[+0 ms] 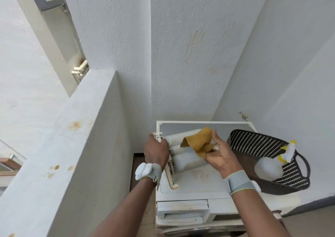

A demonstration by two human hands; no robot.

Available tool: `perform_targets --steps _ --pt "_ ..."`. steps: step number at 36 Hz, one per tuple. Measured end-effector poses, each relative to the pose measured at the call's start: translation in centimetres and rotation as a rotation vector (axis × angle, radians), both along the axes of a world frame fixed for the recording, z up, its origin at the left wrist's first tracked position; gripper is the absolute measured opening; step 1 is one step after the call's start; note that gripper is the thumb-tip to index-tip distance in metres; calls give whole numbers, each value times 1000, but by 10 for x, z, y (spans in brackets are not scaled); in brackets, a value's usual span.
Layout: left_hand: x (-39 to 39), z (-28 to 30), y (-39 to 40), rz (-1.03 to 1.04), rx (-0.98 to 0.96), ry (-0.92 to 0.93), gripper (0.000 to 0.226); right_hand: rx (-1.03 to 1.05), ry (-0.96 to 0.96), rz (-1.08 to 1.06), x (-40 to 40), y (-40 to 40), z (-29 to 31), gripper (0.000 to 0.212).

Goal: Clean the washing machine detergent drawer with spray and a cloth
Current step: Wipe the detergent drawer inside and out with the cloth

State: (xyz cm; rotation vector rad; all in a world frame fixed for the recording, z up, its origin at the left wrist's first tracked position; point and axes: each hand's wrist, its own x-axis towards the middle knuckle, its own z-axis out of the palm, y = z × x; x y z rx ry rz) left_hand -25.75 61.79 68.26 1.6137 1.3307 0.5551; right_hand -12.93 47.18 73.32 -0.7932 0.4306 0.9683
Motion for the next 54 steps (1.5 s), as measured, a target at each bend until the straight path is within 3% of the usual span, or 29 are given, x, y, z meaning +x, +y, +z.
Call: perform_targets --steps 4,7,8,9,11,14,18,20,25,30,36,41,45,47,50,54 --pt "1 0 -1 10 -27 32 16 -18 -37 93 -9 4 -11 44" --pt "4 2 0 17 -27 55 17 82 -129 -10 2 5 -10 61" --pt "4 4 1 19 -32 57 18 43 -207 -57 4 7 -7 54" --pt "4 4 1 28 -38 66 20 -69 -358 -110 8 8 -7 41" --pt "4 4 3 43 -57 67 22 -470 -881 -167 9 11 -3 19" --pt "5 3 5 44 -71 58 30 -943 -1563 45 10 15 -8 24" --pt "7 -1 1 51 -35 83 39 -1124 -1875 694 6 36 -41 44" --pt "7 3 -6 54 -3 66 37 -1182 -1901 963 -4 47 -58 52" --pt "8 7 -23 82 30 43 26 -1052 -2028 1093 -27 54 -73 76" --pt "3 5 -30 53 102 56 20 -1100 -2137 976 -2 34 -77 61" --pt "13 7 -53 13 180 83 37 -1436 -1930 844 51 12 -82 64" --pt "25 13 -69 2 182 120 61 -1230 -1881 754 32 6 -84 67" --pt "35 19 -80 10 159 122 65 -915 -1938 790 1 16 -88 54" --pt "34 18 -81 39 156 111 61 -867 -2004 793 -1 17 -87 50" --pt "26 14 -74 18 167 54 43 -976 -1992 730 12 11 -80 48" --pt "15 13 -66 -39 269 28 56 -1199 -1876 482 38 0 -77 28"
